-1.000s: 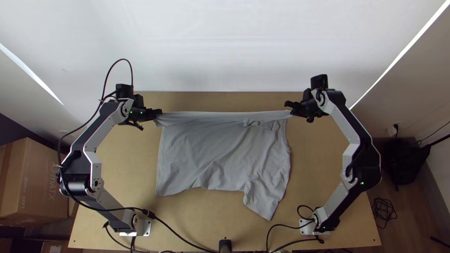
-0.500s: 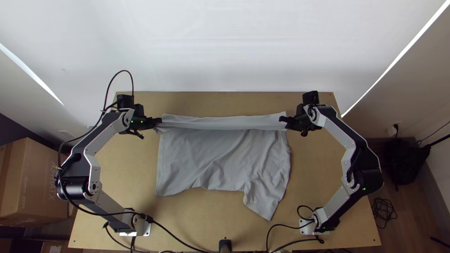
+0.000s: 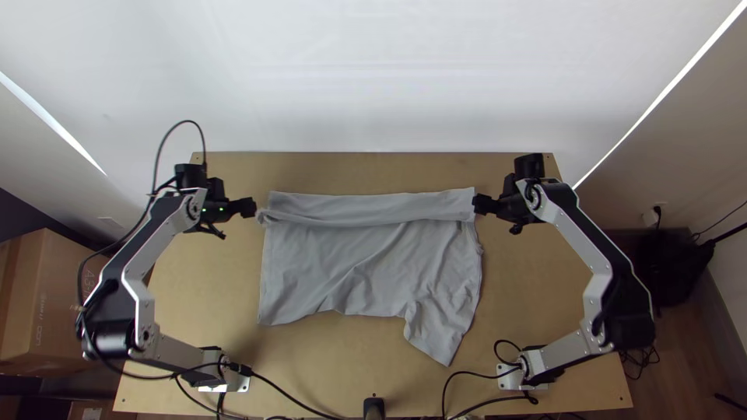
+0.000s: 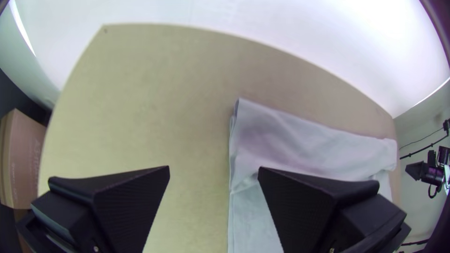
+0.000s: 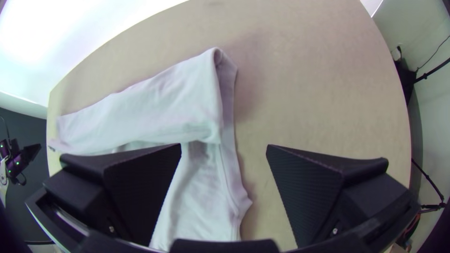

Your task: Fold the t-shirt

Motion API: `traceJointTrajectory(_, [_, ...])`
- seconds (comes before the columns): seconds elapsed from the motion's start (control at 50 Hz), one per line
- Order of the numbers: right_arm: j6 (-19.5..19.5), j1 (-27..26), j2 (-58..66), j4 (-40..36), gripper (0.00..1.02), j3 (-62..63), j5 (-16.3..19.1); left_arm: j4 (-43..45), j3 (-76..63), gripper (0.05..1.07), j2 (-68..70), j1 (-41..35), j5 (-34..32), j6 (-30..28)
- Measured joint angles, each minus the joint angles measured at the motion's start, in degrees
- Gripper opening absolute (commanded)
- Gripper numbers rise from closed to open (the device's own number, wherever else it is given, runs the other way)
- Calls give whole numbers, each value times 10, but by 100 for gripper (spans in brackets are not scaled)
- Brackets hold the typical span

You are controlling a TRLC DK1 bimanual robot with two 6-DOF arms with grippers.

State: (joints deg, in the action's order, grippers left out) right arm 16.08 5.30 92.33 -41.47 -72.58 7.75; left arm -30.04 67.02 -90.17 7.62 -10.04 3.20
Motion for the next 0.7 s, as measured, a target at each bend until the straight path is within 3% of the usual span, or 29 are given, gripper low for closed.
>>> traceJointTrajectory(0.14, [0, -1, -71, -51, 98, 22, 33, -12, -9, 103, 81, 15, -48, -18])
traceJointTrajectory(0.36, [36, -12, -137, -123, 99, 92, 113, -60, -13, 103, 145, 24, -76, -33])
traceJointTrajectory(0.46, [46, -12, -150, -162, 98, 122, 118, -78, -14, 103, 170, 24, -80, -35])
traceJointTrajectory(0.58, [49, -8, -163, -200, 86, 163, 122, -87, -14, 103, 196, 24, -80, -35])
traceJointTrajectory(0.7, [49, 5, -174, -210, 86, 201, 122, -92, -14, 102, 208, 24, -80, -35])
